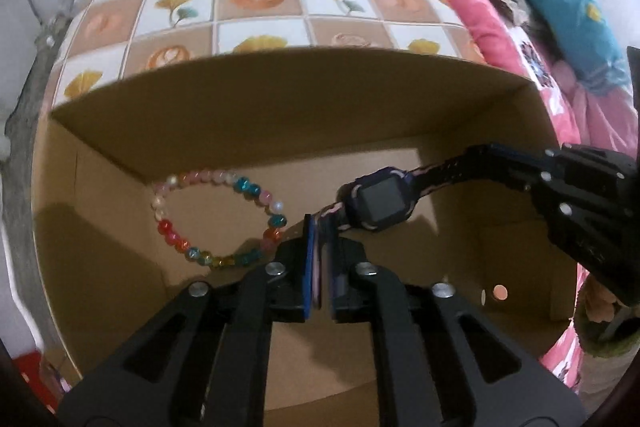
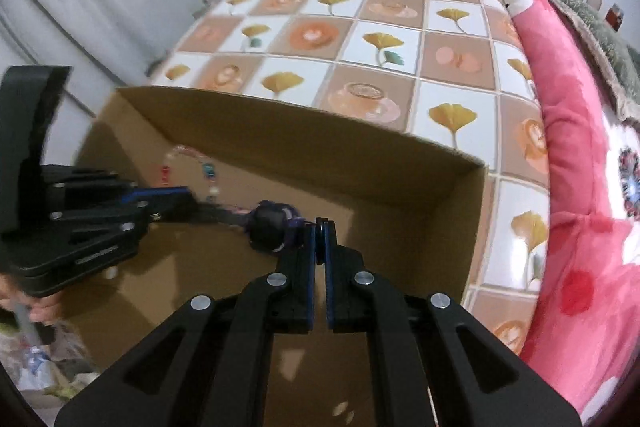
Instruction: Organize jewelry
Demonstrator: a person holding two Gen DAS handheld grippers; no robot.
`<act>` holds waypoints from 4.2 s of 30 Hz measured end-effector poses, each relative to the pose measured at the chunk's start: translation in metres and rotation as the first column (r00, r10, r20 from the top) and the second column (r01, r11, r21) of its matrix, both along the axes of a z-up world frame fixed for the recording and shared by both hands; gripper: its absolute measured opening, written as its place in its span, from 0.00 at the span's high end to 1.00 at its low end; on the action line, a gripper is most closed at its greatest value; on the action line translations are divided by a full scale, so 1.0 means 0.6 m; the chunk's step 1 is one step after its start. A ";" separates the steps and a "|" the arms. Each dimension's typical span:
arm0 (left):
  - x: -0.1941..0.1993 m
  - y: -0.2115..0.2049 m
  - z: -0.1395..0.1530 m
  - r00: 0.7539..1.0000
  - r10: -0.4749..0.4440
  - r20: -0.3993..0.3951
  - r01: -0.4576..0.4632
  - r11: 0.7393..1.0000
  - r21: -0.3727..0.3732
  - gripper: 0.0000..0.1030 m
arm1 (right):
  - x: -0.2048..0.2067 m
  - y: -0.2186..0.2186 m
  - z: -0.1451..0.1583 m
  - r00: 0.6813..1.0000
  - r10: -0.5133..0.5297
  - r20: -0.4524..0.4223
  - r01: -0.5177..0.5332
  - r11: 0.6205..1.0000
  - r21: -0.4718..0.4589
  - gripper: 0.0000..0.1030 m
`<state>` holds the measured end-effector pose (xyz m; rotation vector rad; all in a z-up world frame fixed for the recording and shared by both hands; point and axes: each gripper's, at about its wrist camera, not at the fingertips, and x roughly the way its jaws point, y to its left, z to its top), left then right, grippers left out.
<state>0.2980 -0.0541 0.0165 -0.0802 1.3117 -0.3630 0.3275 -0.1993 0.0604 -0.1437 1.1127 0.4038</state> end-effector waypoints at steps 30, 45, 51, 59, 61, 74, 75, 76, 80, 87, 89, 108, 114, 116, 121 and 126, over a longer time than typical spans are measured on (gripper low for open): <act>-0.381 0.139 0.155 0.914 0.094 0.394 -0.072 0.995 -0.070 0.14 | -0.341 -0.064 0.132 0.925 -0.155 0.348 0.020 0.933 0.360 0.39; -0.494 0.032 -0.028 0.938 -0.104 0.329 0.057 0.987 0.149 0.14 | -0.457 -0.058 -0.029 0.919 -0.313 0.240 0.256 0.936 0.241 0.29; -0.493 0.043 -0.001 0.891 0.062 0.449 -0.065 0.998 -0.007 0.14 | -0.465 -0.066 -0.022 0.879 -0.368 0.303 0.323 0.927 0.189 0.21; -0.532 0.029 0.001 0.897 0.128 0.423 -0.037 0.976 -0.216 0.11 | -0.477 -0.066 -0.003 0.836 -0.390 0.386 0.346 0.921 0.180 0.13; -0.551 0.022 0.002 0.896 0.091 0.435 0.001 0.978 -0.206 0.09 | -0.477 -0.065 -0.005 0.837 -0.388 0.386 0.347 0.922 0.174 0.13; -0.560 0.010 -0.002 0.921 0.040 0.387 0.062 0.967 -0.248 0.08 | -0.480 -0.077 -0.007 0.827 -0.408 0.387 0.361 0.913 0.192 0.13; -0.561 0.009 -0.002 0.922 0.035 0.386 0.071 0.964 -0.258 0.08 | -0.481 -0.077 -0.007 0.826 -0.409 0.388 0.362 0.912 0.190 0.13; -0.562 0.008 0.000 0.920 0.031 0.390 0.081 0.960 -0.267 0.08 | -0.480 -0.078 -0.007 0.826 -0.409 0.388 0.363 0.912 0.190 0.13; -0.569 -0.002 0.008 0.910 0.010 0.415 0.116 0.954 -0.277 0.08 | -0.479 -0.083 -0.011 0.825 -0.417 0.382 0.369 0.909 0.195 0.13; -0.568 -0.012 0.003 0.922 -0.032 0.385 0.169 0.929 -0.329 0.08 | -0.478 -0.089 -0.013 0.822 -0.426 0.378 0.376 0.905 0.200 0.13; -0.570 -0.011 0.004 0.922 -0.033 0.387 0.179 0.920 -0.349 0.08 | -0.478 -0.089 -0.013 0.821 -0.426 0.379 0.377 0.904 0.201 0.13; -0.571 -0.004 0.007 0.920 -0.010 0.392 0.181 0.898 -0.401 0.08 | -0.477 -0.090 -0.013 0.823 -0.425 0.378 0.373 0.905 0.205 0.11; -0.572 -0.006 0.004 0.920 -0.014 0.391 0.179 0.903 -0.390 0.08 | -0.481 -0.088 -0.013 0.814 -0.424 0.398 0.377 0.906 0.192 0.08; -0.573 -0.007 0.004 0.920 -0.017 0.391 0.179 0.907 -0.382 0.08 | -0.482 -0.089 -0.012 0.808 -0.427 0.406 0.381 0.904 0.191 0.08; -0.563 0.007 0.000 0.927 0.015 0.374 0.152 0.898 -0.412 0.08 | -0.487 -0.090 -0.006 0.785 -0.448 0.427 0.411 0.894 0.182 0.07; -0.553 0.025 0.000 0.924 0.064 0.376 0.104 0.906 -0.410 0.08 | -0.500 -0.081 0.008 0.754 -0.427 0.500 0.418 0.898 0.137 0.07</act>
